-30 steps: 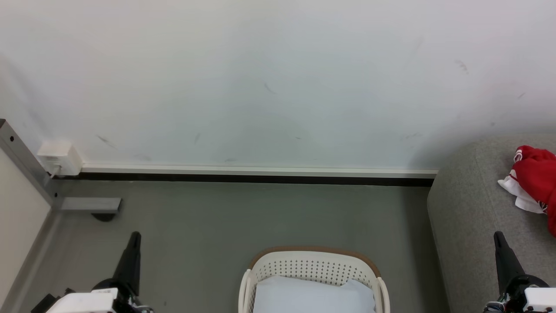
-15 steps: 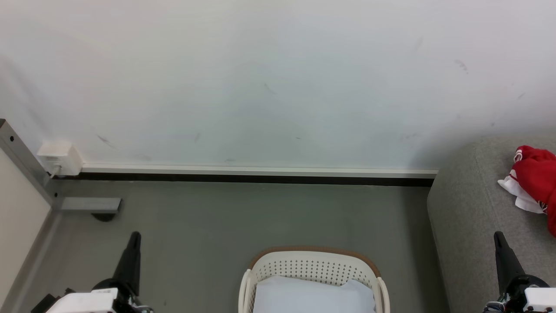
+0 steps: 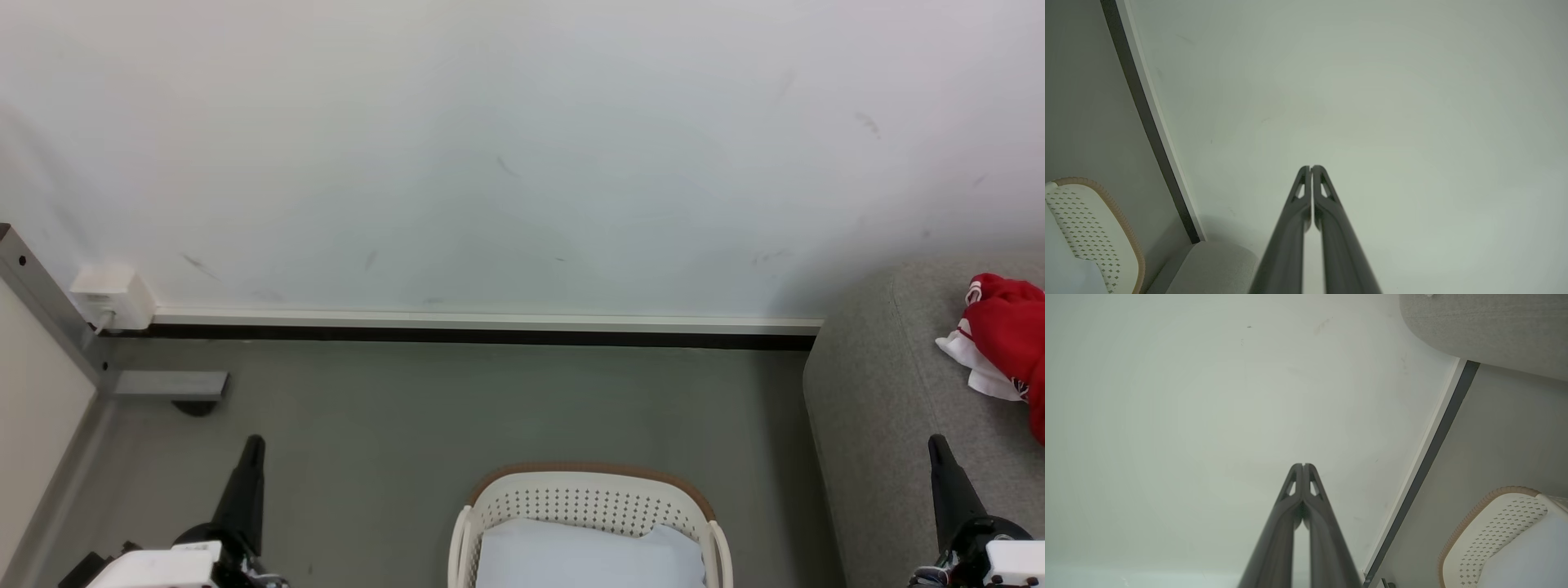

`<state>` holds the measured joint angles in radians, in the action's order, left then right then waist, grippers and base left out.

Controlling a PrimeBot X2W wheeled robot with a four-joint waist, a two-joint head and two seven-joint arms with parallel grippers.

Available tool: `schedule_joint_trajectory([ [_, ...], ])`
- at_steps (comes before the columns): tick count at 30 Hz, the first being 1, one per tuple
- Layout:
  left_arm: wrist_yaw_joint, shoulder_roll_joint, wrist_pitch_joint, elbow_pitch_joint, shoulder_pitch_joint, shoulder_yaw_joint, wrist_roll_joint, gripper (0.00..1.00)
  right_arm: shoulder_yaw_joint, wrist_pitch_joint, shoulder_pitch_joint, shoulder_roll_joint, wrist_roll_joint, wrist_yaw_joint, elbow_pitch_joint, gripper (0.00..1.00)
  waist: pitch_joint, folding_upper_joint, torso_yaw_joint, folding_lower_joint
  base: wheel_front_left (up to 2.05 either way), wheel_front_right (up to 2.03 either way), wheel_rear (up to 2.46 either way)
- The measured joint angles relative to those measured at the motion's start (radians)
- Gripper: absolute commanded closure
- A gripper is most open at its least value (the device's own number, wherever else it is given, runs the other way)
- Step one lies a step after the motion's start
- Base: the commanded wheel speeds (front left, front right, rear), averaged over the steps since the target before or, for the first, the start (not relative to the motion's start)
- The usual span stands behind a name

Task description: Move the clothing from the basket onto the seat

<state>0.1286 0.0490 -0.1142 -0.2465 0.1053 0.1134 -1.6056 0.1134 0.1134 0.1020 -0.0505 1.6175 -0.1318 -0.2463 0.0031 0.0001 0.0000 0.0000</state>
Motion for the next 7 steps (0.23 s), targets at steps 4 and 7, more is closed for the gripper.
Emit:
schedule_joint_trajectory([
  [4, 0.0, 0.0, 0.0, 0.0, 0.0, 0.0, 0.0, 1.0, 0.0, 0.0, 0.0, 0.0, 0.0, 0.0, 0.0, 1.0, 0.0, 0.0, 0.0, 0.0, 0.0, 0.0, 0.0],
  [7, 0.0, 0.0, 0.0, 0.0, 0.0, 0.0, 0.0, 1.0, 0.0, 0.0, 0.0, 0.0, 0.0, 0.0, 0.0, 1.0, 0.0, 0.0, 0.0, 0.0, 0.0, 0.0, 0.0],
])
